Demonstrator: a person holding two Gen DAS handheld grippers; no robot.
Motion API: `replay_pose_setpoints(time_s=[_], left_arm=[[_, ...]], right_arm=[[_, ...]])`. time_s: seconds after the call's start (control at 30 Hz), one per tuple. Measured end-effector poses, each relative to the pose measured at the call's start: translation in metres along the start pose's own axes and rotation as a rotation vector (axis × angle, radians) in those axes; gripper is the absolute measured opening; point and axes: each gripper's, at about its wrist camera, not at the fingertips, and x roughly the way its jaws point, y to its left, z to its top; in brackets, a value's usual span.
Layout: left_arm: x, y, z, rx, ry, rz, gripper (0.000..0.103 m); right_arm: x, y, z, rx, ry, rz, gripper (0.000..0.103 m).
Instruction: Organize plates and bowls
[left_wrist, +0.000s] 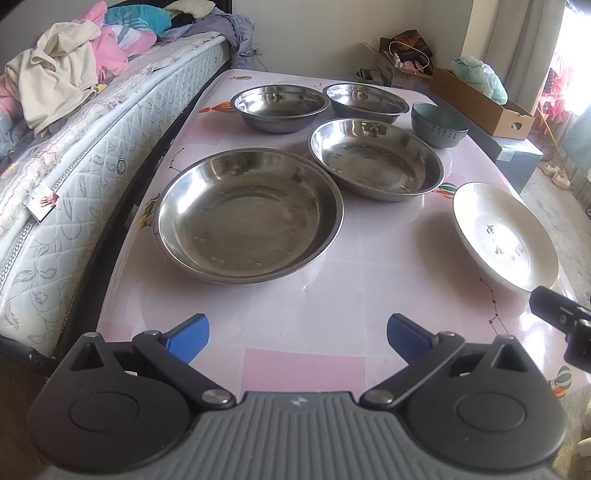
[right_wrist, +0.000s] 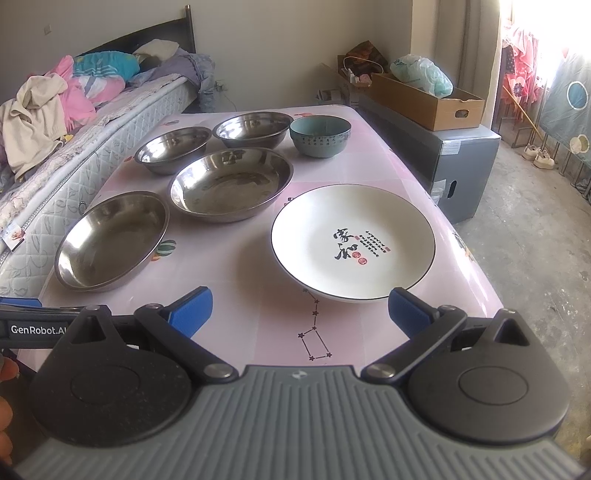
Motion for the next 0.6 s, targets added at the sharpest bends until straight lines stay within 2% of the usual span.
replay_pose_setpoints(time_s=[0.13,0.27,0.4,0.5,0.6], left_arm=[[0.004,0.004,0.007,0.004,0.002,0.016,0.103],[0.006,0.016,0.031,0.011,-0.029,0.053,0.103],[0.001,0.036,0.067,0.000,-0.122,0.138,0.103],[0.001,0.052,0.094,-0.014,-0.179,0.187,0.103],[0.005,0.067,0.115,-0.043,-0.210,0.209,0.103]], right_arm=[[0.001,0.000,0.000,0.004,-0.005,0.005,0.102],[0.004,0.001,0.015,-0.006,-0.045,0.033,0.102],[0.000,0.005,0.052,-0.066,-0.156,0.056,0.102],[-0.005,0.006,0.076,-0.089,-0.283,0.069,0.102],[0.002,0.007,0.091,-0.124,-0.321,0.114,0.102]])
